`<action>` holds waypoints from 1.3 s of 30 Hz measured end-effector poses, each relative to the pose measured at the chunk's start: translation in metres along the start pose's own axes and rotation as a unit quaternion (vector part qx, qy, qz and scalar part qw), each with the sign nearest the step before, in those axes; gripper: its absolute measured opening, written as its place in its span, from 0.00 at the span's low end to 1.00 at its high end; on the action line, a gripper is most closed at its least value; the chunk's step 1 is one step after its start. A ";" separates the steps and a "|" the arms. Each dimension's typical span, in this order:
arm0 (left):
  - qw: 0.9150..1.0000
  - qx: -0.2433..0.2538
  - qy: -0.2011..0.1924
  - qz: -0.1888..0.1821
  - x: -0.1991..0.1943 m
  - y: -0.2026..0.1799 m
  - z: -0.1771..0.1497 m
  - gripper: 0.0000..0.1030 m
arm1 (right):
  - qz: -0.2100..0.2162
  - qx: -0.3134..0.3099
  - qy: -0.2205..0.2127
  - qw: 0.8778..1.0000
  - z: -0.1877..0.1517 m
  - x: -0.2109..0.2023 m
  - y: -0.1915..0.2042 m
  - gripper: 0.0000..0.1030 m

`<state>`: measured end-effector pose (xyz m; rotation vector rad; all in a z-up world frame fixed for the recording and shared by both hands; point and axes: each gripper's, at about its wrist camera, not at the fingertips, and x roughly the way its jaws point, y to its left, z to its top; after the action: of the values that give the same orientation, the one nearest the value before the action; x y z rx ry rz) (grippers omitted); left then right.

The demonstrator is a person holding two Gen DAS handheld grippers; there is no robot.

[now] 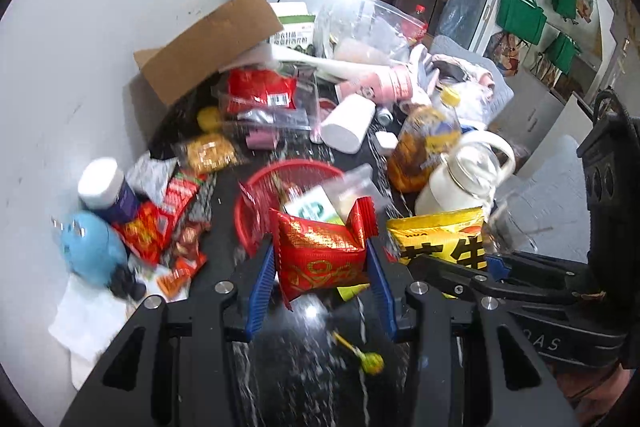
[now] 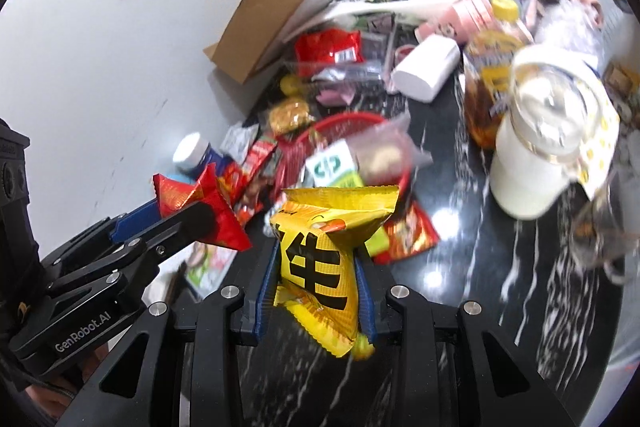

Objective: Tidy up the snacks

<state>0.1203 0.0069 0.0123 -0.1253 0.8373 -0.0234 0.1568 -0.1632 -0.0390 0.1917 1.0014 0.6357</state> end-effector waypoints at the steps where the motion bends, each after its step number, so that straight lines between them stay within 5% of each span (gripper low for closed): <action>1: 1.000 0.001 0.000 0.003 0.003 0.002 0.005 0.42 | -0.001 -0.002 -0.002 1.000 0.006 0.003 -0.001 0.33; 11: 1.000 0.015 -0.003 0.024 0.049 0.022 0.050 0.42 | -0.021 -0.035 -0.009 0.999 0.063 0.044 -0.017 0.33; 19: 0.997 0.045 0.039 0.042 0.099 0.033 0.067 0.42 | -0.041 -0.058 0.001 0.997 0.094 0.084 -0.026 0.33; 39: 0.991 0.070 0.103 0.049 0.182 0.055 0.081 0.42 | -0.078 -0.144 0.034 0.986 0.124 0.166 -0.039 0.34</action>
<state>0.3001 0.0570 -0.0752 0.0515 1.0438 -0.0017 0.3386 -0.0823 -0.1091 -0.1614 0.9670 0.6390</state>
